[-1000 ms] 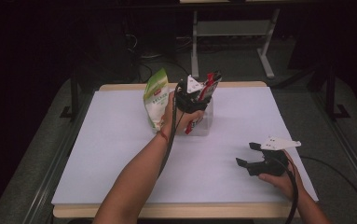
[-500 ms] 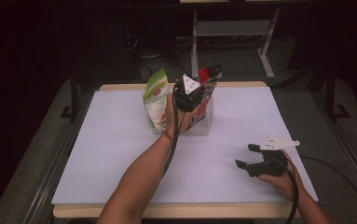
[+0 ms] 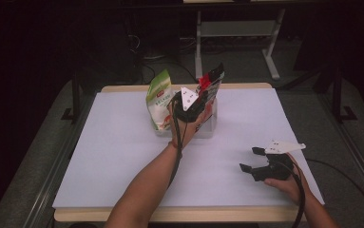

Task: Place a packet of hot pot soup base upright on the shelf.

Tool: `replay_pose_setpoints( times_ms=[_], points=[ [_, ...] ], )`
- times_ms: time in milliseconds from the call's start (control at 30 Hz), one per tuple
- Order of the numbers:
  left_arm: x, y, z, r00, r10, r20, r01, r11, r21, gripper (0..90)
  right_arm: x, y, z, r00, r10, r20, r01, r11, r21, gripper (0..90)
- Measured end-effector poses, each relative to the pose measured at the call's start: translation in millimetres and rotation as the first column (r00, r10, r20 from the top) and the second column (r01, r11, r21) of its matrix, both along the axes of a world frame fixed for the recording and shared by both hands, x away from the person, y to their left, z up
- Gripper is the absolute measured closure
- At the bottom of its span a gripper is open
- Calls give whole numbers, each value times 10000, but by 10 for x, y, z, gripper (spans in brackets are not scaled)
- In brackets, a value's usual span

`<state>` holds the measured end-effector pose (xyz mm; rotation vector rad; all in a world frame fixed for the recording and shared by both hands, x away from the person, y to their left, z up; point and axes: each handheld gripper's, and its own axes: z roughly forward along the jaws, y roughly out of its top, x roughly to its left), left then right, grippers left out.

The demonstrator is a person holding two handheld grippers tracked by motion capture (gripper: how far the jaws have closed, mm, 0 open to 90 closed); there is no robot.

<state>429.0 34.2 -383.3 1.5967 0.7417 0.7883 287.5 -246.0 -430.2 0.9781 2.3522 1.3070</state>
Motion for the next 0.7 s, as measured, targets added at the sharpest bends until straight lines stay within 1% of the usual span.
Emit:
replay_pose_setpoints(
  times_ms=[67, 133, 200, 233, 300, 367, 400, 433, 467, 500, 533, 567, 600, 667, 700],
  points=[
    [-29, -9, 0, 9999, -88, 146, 82, 9991, 405, 750, 5, 4, -4, 10000, 10, -6, -10, 10000, -51, 174],
    [-49, -3, -17, 9990, -286, 346, 264, 9977, 628, 750, 2, 12, -7, 10000, 62, -32, -62, 10000, -66, 174],
    [-53, 16, -28, 9986, -461, 240, 449, 9977, 505, 747, -3, 17, -7, 10000, 83, -46, -84, 9999, -118, 174],
    [-57, 15, -30, 9985, -484, 265, 469, 9975, 534, 746, -4, 17, -7, 10000, 76, -38, -76, 9999, -123, 174],
    [-66, 22, -48, 9972, -687, 308, 672, 9966, 466, 741, -2, 17, -9, 10000, 72, -67, -73, 9999, -107, 174],
    [-75, 36, -77, 9966, -738, 355, 719, 9961, 509, 740, -5, 21, -13, 9999, 92, -90, -94, 9999, -145, 174],
    [-69, 54, -98, 9974, -689, 221, 679, 9969, 408, 741, -7, 21, -13, 9999, 103, -92, -105, 9998, -158, 174],
    [-51, 73, -134, 9983, -582, -61, 584, 9974, 416, 740, -9, 20, -13, 9999, 114, -96, -116, 9998, -144, 174],
    [-36, 97, -191, 9984, -512, -233, 523, 9972, 525, 733, -9, 20, -11, 9999, 112, -80, -113, 9998, -146, 174],
    [-32, 129, -256, 9986, -437, -304, 449, 9982, 409, 724, -8, 20, -10, 9999, 117, -47, -118, 9998, -148, 174],
    [-33, 173, -284, 9984, -444, -337, 446, 9990, 67, 719, -9, 21, -9, 9999, 125, -44, -125, 9998, -133, 174],
    [-30, 193, -289, 9982, -406, -437, 399, 9991, -161, 714, -10, 21, -9, 9999, 144, -30, -144, 9998, -130, 174],
    [-28, 192, -288, 9981, -405, -475, 399, 9991, -130, 711, -12, 22, -6, 9999, 145, -24, -145, 9998, -145, 174],
    [-37, 174, -273, 9982, -445, -393, 453, 9988, 204, 703, -6, 23, -5, 9999, 105, -46, -105, 9999, -119, 174],
    [-42, 167, -272, 9983, -457, -369, 467, 9985, 275, 701, -2, 26, -6, 9999, 111, -40, -112, 9998, -147, 174]
  ],
)
